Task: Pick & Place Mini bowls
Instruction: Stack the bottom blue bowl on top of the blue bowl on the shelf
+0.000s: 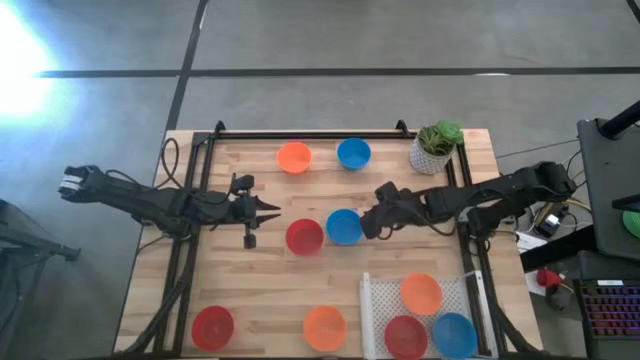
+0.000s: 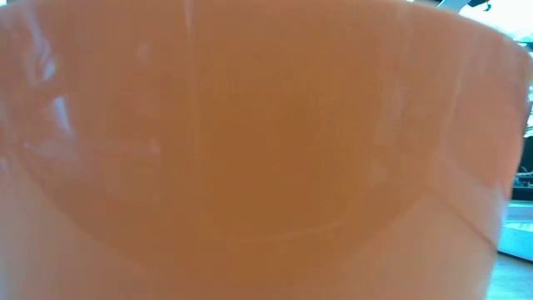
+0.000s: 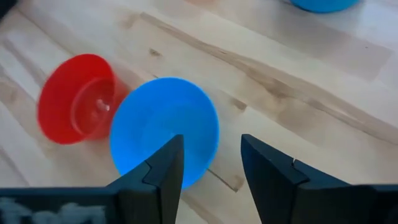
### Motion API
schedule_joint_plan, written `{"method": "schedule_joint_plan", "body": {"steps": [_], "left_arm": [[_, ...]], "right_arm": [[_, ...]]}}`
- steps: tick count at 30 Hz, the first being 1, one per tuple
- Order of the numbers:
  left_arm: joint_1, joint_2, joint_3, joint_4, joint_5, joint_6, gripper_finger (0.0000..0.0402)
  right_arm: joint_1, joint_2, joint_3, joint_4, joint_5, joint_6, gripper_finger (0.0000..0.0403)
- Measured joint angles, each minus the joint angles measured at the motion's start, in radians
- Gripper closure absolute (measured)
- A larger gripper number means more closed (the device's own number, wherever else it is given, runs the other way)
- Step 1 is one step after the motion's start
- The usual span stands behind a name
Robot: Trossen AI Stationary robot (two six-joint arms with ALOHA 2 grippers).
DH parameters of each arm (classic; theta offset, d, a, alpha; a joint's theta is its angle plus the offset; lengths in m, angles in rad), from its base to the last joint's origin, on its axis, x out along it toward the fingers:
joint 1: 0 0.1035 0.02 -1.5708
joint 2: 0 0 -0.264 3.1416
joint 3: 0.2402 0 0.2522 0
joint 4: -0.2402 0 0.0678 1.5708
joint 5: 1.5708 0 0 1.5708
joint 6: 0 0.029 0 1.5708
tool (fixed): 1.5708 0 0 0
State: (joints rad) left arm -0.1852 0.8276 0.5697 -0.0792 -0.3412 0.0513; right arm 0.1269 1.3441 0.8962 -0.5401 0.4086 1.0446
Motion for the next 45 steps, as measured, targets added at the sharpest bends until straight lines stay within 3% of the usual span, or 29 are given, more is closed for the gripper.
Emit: {"method": "schedule_joint_plan", "body": {"steps": [6,11,35,40,45], "left_arm": [[0.000,0.000,0.000,0.002,0.000,0.000,0.0338],[0.000,0.000,0.000,0.008,0.000,-0.001,0.0338],[0.000,0.000,0.000,0.018,0.004,-0.023,0.0338],[0.000,0.000,0.000,0.022,0.008,-0.022,0.0338],[0.000,0.000,0.000,0.021,0.008,-0.022,0.0338]], "right_arm": [[-0.001,0.011,-0.058,0.064,-0.005,0.017,0.0246],[-0.004,0.075,-0.102,0.228,-0.089,-0.023,0.0246],[-0.033,0.341,-0.014,0.227,-0.102,-0.090,0.0250],[-0.034,0.360,0.009,0.232,-0.103,-0.132,0.0286],[-0.034,0.358,0.014,0.227,-0.097,-0.159,0.0363]]}}
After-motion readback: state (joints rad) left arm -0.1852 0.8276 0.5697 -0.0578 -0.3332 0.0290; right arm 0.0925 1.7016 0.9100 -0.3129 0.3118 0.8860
